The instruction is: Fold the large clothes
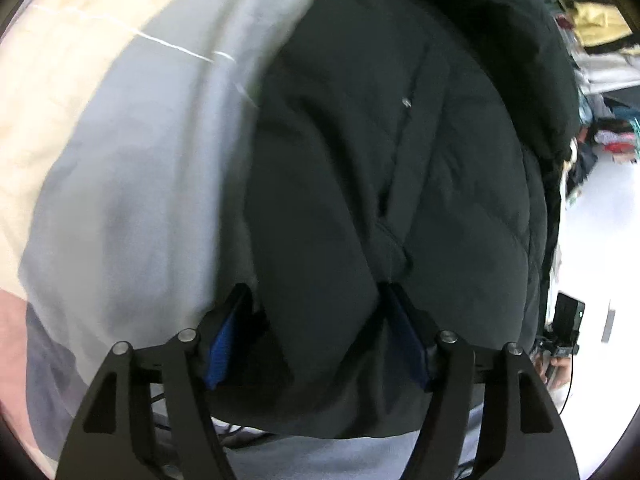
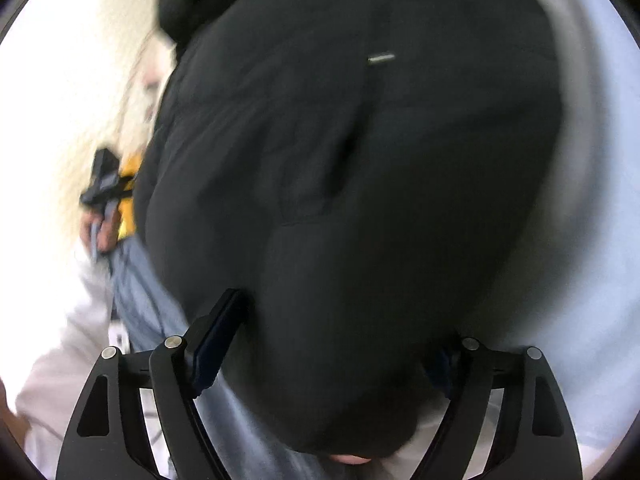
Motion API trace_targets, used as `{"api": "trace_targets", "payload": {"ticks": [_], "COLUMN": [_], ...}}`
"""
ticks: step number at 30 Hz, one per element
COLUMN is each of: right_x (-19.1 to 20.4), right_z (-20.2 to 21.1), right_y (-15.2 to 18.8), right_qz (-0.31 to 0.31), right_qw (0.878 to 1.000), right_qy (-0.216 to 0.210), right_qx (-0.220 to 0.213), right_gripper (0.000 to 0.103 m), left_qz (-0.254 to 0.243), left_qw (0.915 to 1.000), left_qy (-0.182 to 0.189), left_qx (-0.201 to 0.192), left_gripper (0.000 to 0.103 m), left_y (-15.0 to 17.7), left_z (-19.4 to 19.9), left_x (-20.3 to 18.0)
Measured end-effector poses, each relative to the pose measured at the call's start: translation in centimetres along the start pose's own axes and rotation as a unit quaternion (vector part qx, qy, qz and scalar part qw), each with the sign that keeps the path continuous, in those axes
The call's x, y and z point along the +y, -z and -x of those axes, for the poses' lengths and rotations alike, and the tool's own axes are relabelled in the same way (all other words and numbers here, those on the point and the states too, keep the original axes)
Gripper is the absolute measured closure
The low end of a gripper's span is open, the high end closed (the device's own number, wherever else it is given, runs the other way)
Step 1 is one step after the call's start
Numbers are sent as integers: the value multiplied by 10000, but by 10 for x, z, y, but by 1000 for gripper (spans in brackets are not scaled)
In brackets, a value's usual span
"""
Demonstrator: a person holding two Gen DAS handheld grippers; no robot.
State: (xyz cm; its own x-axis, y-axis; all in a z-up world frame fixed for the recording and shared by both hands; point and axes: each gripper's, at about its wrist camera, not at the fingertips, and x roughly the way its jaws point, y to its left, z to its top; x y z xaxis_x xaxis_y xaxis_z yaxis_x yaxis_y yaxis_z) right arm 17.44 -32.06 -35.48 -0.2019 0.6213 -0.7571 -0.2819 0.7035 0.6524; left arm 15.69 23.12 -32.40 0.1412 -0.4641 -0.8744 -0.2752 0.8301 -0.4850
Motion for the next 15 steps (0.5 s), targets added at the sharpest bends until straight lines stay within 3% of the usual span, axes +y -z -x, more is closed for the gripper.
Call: {"api": "trace_targets", "payload": {"ticks": [2, 5, 7, 9, 11, 12, 15], "right_x": [23, 37, 41, 49, 64, 70, 94], "right_z": [-10, -22, -20, -13, 2, 5, 30], "right_y": [-3, -7, -8, -10, -9, -9, -4], "right_qz": [510, 780, 850, 979, 1145, 1202, 1343], "right_qw": [9984, 9957, 9949, 9934, 9911, 9899, 9846], "right_qy": [68, 294, 402, 537, 679, 744, 947], "right_qx": [226, 405, 377, 260, -10, -105, -602], "right_gripper": [20, 22, 33, 65, 80, 87, 93], "left_qz": [-127, -319, -481, -511, -576, -615, -519], "left_qw": [9998, 9988, 9974, 9960, 9933, 9907, 9857], "left_qy": [111, 331, 448, 575, 704, 833, 1073], "left_qx": [-40, -154, -279, -460, -719, -880, -1194], "left_gripper": [38, 48, 64, 76, 83, 90, 96], "left_y": [0, 5, 10, 14, 23, 29, 36], "left_z": [1, 3, 5, 12, 20, 26, 41], "left_x": [-5, -16, -24, -28, -39, -43, -44]}}
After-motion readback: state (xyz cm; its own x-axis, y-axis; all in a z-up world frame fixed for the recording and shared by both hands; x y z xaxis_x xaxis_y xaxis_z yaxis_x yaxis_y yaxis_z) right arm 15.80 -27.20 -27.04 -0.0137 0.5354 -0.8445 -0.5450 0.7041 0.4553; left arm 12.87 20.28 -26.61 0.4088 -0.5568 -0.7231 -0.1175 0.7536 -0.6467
